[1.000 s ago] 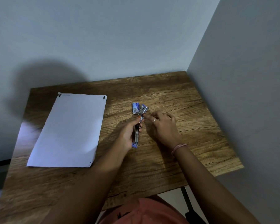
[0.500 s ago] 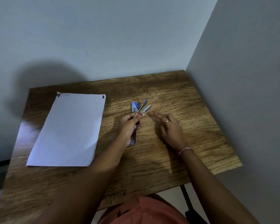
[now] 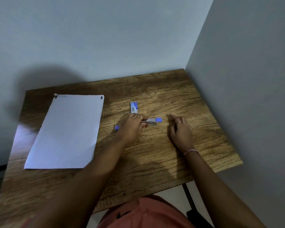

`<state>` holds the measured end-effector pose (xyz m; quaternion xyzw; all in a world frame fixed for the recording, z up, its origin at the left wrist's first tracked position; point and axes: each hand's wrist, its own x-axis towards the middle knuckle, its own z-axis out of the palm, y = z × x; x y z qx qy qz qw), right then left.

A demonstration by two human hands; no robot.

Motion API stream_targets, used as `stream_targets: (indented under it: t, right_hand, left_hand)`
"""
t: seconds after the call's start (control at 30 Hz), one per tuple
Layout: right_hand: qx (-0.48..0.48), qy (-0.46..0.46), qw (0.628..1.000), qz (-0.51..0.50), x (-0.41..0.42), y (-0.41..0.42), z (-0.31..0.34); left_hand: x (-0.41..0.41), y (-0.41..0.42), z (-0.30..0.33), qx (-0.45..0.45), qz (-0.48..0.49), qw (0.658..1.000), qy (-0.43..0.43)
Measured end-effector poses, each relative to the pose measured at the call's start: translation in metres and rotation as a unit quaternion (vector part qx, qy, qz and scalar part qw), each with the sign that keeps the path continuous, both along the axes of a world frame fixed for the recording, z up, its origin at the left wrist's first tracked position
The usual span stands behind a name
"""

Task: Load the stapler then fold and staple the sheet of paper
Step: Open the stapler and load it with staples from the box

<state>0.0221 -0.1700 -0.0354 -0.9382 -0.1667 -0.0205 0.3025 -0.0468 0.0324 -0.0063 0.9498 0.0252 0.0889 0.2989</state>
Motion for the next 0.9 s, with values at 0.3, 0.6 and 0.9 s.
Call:
stream_targets:
  t: [0.3,0.6,0.9]
  right_hand:
    - [0.011,-0.018,1.000,0.001,0.000,0.001,-0.002]
    - [0.169,0.127,0.977,-0.035,0.001,0.007,0.021]
    - [0.413,0.371,0.828,0.084,-0.037,0.047,0.044]
  left_hand:
    - [0.003,0.003,0.006,-0.028,0.060,0.998,0.018]
    - [0.005,0.002,0.022,-0.684,0.230,0.682,0.119]
    - [0.002,-0.014,0.028,-0.808,0.241,0.527,0.107]
